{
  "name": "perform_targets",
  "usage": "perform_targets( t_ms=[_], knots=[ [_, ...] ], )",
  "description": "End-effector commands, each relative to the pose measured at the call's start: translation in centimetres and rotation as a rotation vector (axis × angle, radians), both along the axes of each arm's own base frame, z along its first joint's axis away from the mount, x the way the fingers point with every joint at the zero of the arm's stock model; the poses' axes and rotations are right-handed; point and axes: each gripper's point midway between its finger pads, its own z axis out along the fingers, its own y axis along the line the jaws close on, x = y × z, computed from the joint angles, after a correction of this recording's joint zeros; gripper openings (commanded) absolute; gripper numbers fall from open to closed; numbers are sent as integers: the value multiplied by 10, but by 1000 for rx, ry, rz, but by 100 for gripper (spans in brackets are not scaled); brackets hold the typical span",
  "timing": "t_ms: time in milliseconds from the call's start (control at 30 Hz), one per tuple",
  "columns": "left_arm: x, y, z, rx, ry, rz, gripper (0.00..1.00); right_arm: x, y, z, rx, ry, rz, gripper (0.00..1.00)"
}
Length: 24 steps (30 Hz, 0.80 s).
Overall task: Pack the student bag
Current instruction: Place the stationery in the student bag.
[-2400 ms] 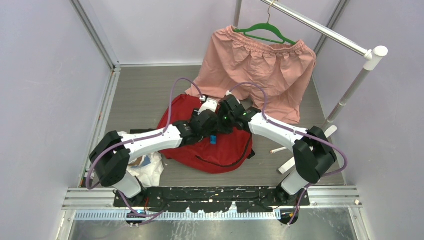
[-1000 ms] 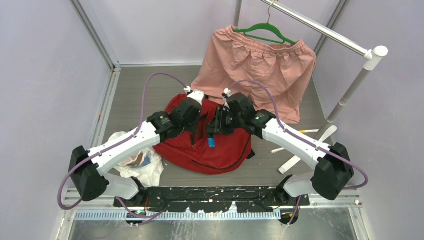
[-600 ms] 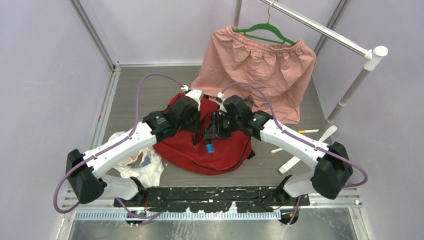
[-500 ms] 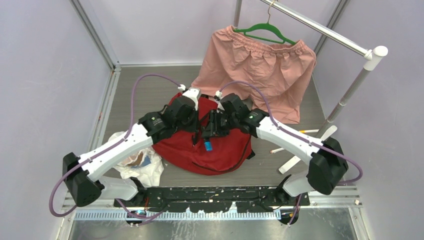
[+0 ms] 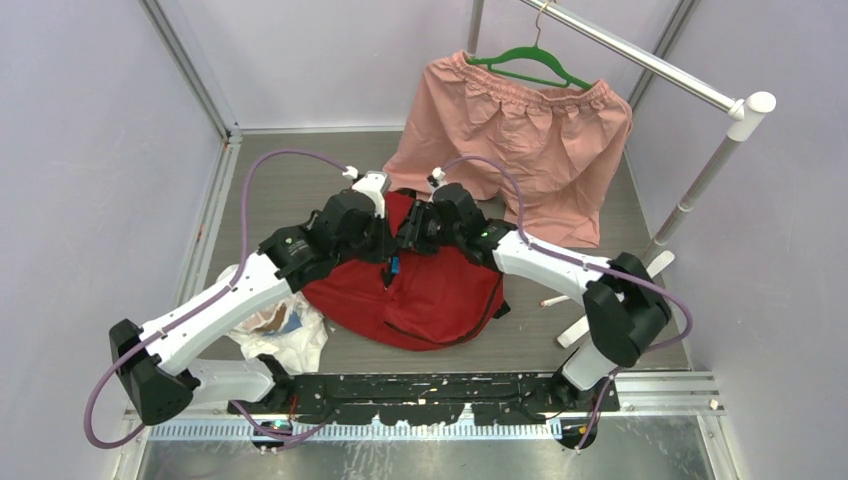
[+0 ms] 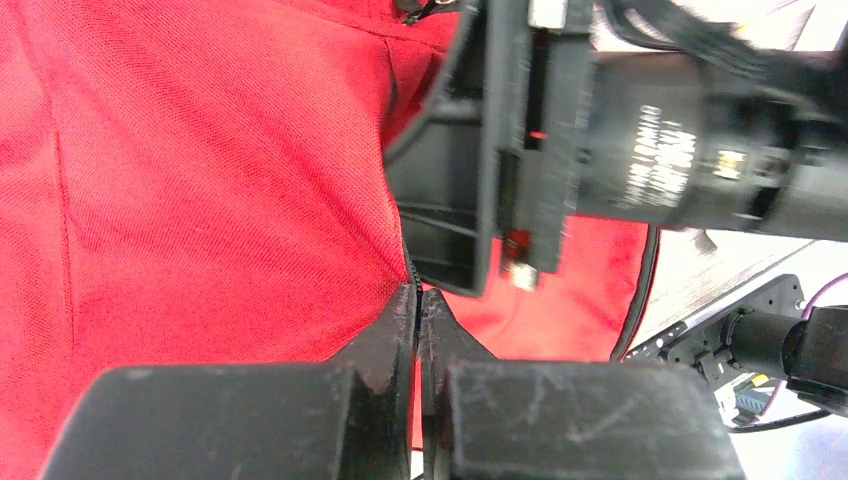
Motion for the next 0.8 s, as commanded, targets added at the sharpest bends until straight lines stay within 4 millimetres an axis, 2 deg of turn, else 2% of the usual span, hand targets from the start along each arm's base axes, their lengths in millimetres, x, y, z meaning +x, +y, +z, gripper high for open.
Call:
perform_targets(
  t_ms=[0,67,200,300,467,600,667,767],
  knots=[
    [-13,-13,28,-126,-24,-60,0,47,18,11,124,-94,-155,14],
    [-13,-13,28,-139,-22,-58,0,48,24,4,132,-76,-142,40],
    [-13,-9,27,-141,-19,-49,0,37,18,12,153,-67,-133,62],
    [-12,-6,29,-154,-23,-43,0,26,4,17,124,-75,-141,66],
    [-12,1,24,-141,-16,-27,0,-3,-23,23,75,-72,-123,66],
    [-12,6,11,-119,8,-11,0,-25,-66,25,-34,-102,-168,66],
    [-11,10,6,-112,19,1,0,-30,-101,32,-110,-154,-252,66],
    [-4,23,4,-110,31,39,0,-35,-172,19,-323,-182,-448,68]
  ],
)
